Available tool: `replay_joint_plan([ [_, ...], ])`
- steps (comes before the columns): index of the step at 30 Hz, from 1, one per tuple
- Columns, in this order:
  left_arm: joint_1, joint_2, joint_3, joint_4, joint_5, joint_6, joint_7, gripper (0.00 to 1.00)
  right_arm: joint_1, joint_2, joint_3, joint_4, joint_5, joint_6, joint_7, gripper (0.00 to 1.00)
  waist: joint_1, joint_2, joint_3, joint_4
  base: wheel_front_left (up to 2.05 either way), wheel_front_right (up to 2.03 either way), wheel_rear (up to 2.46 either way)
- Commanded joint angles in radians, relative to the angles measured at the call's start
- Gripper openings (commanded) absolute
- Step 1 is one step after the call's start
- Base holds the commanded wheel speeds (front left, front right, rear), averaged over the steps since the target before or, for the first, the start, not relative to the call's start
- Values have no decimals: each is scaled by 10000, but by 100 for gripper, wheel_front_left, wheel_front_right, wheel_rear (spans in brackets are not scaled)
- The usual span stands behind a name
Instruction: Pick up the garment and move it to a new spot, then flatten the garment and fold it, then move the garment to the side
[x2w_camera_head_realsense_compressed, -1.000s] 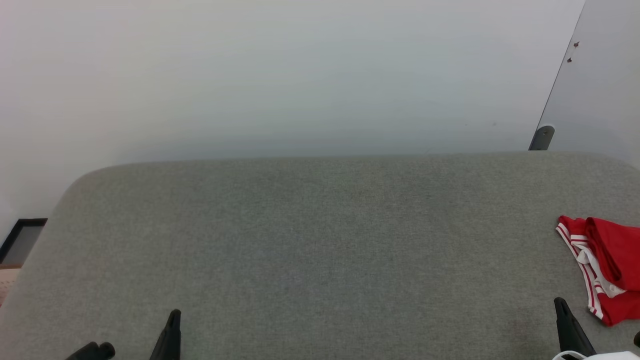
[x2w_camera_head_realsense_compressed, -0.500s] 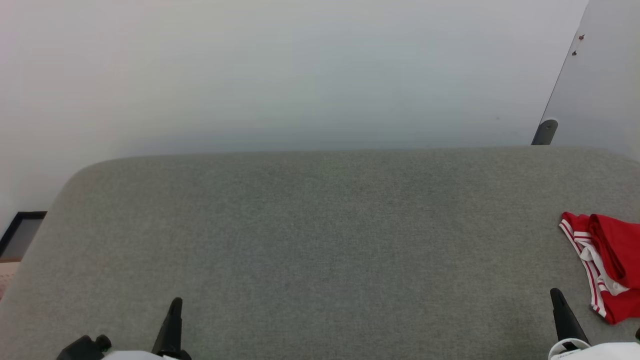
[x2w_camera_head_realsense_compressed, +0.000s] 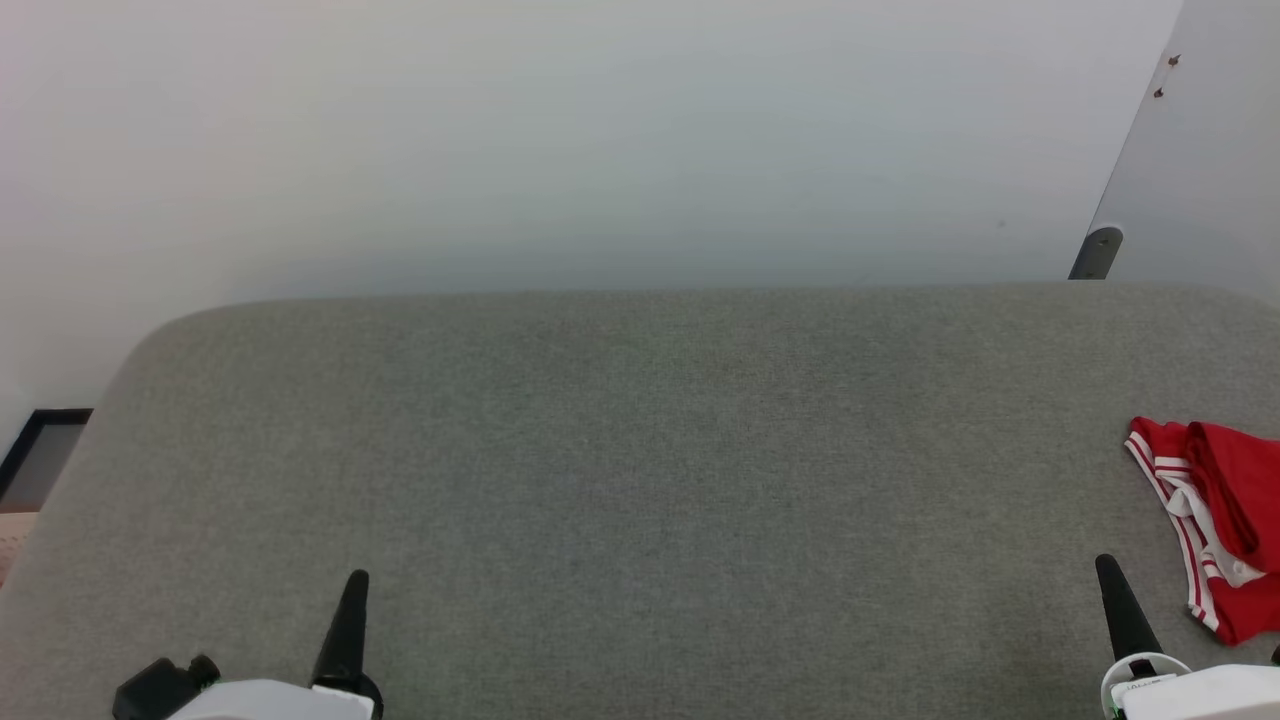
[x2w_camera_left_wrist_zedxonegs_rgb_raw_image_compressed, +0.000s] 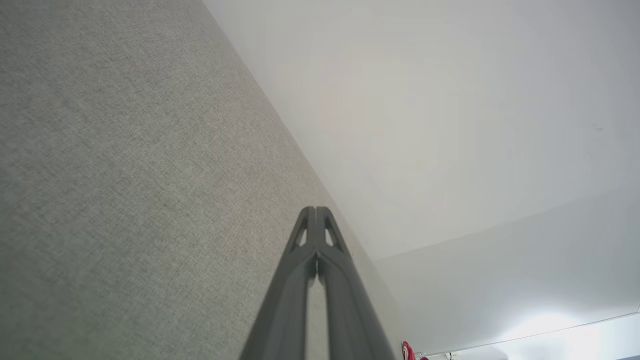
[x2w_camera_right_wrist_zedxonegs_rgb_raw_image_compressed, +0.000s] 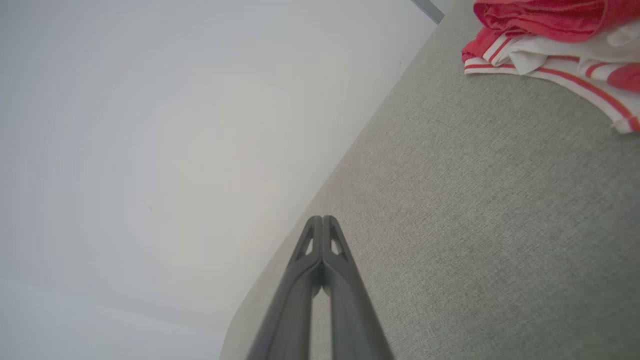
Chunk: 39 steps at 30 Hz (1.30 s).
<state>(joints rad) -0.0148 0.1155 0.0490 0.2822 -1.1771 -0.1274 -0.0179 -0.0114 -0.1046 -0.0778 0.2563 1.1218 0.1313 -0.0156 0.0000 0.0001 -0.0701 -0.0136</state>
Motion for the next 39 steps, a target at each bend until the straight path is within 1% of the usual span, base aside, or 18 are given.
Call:
replay_joint_plan([
  [1, -220, 3, 84, -119, -255, -31, 74, 0, -250, 24, -63, -94, 317, -4, 76, 0, 0, -1, 22, 5, 0, 0, 0],
  [22, -541, -279, 327, -236, -1935, -41, 598, 0, -567, 246, -199, -107, 2220, -6, 592, 0, 0, -1, 270, 51, 0, 0, 0],
  [39, -757, -464, 492, -309, -3111, -48, 951, 0, -815, 399, -293, -124, 3513, -7, 956, 0, 0, -1, 472, 88, 0, 0, 0],
])
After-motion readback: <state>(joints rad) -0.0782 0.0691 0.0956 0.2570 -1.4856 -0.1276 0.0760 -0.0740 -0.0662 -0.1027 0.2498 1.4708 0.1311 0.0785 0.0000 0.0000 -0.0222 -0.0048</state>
